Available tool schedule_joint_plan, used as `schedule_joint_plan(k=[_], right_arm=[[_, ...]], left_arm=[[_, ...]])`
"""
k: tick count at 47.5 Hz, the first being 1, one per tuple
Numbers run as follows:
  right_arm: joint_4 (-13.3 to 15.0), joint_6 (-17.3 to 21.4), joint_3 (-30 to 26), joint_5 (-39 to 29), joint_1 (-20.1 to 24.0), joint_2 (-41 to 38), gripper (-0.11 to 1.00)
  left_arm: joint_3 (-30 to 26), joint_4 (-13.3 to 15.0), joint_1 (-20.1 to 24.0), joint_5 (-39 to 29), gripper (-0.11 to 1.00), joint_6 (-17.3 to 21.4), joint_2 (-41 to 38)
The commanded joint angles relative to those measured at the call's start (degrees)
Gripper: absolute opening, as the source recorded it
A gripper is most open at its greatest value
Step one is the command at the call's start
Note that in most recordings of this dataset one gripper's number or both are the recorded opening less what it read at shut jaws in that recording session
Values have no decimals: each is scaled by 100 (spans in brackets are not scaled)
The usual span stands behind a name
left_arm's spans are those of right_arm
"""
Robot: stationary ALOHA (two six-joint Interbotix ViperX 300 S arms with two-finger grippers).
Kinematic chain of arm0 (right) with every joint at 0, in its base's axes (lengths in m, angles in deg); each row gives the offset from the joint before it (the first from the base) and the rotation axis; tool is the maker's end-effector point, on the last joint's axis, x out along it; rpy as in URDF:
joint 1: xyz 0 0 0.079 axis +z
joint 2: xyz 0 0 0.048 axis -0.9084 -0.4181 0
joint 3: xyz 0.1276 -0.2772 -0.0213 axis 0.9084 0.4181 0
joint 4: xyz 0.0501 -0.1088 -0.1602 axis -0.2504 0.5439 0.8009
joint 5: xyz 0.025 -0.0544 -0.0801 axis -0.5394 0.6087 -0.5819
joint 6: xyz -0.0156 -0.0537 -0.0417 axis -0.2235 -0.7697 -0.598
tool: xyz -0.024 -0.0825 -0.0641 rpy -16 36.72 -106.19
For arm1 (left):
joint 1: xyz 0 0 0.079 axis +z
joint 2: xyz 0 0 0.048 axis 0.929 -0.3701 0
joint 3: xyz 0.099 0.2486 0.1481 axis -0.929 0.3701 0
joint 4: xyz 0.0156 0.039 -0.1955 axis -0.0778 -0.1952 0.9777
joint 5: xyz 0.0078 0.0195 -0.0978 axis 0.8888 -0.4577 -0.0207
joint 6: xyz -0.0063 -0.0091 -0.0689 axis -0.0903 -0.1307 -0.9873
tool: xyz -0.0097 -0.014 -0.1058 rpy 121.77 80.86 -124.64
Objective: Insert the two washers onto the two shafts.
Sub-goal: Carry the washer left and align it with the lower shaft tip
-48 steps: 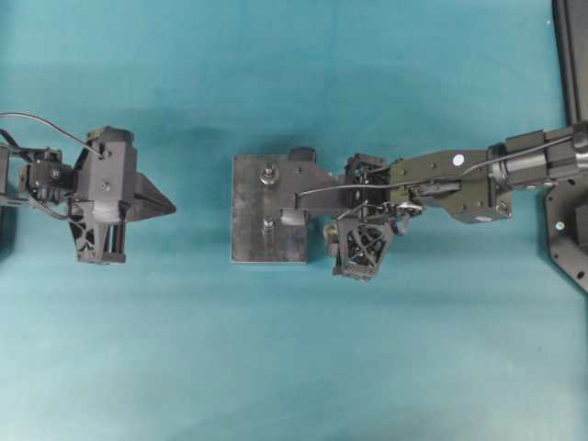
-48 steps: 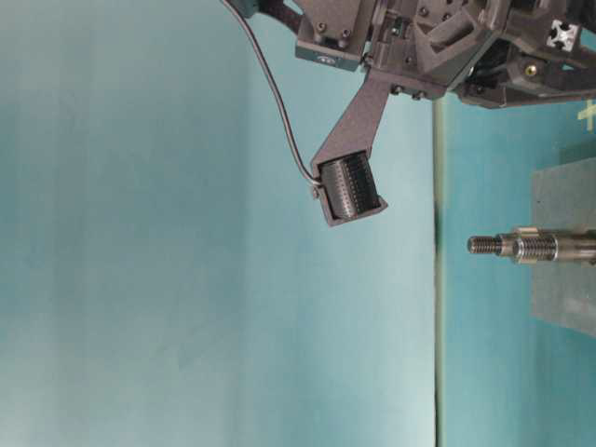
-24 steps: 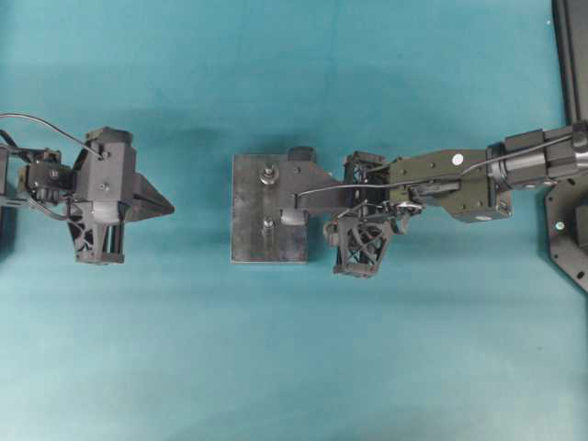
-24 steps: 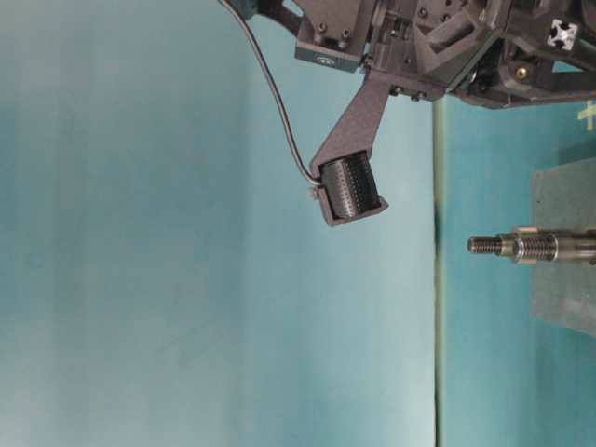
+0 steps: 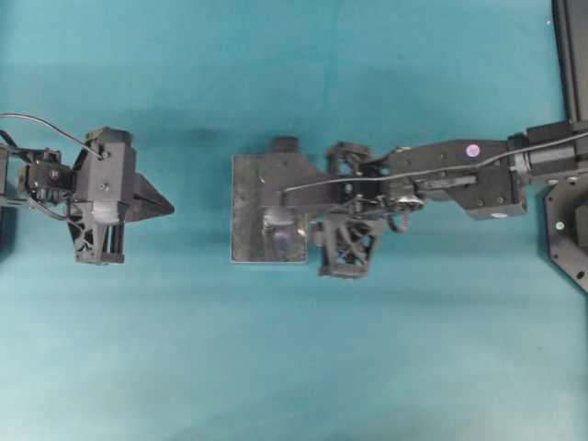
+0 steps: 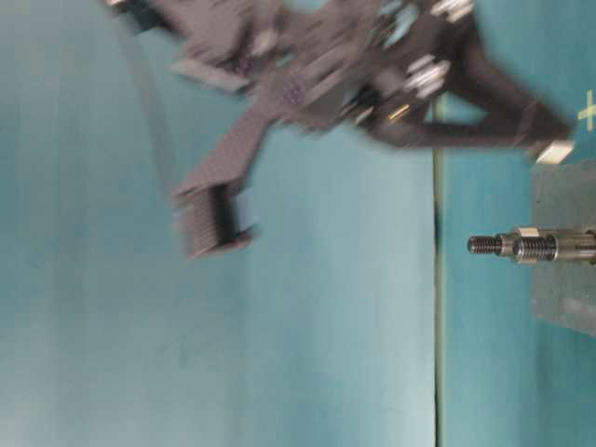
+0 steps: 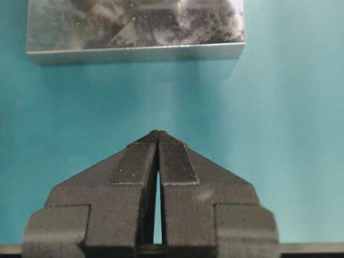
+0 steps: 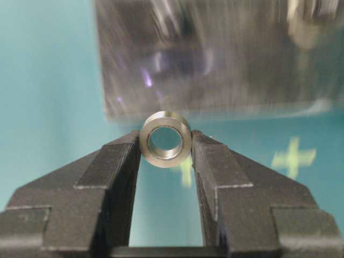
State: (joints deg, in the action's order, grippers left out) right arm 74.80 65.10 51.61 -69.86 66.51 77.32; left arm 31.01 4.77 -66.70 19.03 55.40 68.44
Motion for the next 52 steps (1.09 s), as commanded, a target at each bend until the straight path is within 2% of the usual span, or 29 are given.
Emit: schedule_joint_plan(k=[1,6,13,52], right_arm=[[123,-105,-431,-62,-9,35,34],[255,-176,-694,-176,-18,-158,34],[255,-281,-879,-316,0,-334,33],[264,-431,-1020,-308,18,-527,34]], left_arm=[[-79,-18,-9,44,0,9,26],[-79,-18,-9,44,0,9,26],[-79,-9,-9,44,0,9,35],[-26,-9,-9,44,0,9,70]])
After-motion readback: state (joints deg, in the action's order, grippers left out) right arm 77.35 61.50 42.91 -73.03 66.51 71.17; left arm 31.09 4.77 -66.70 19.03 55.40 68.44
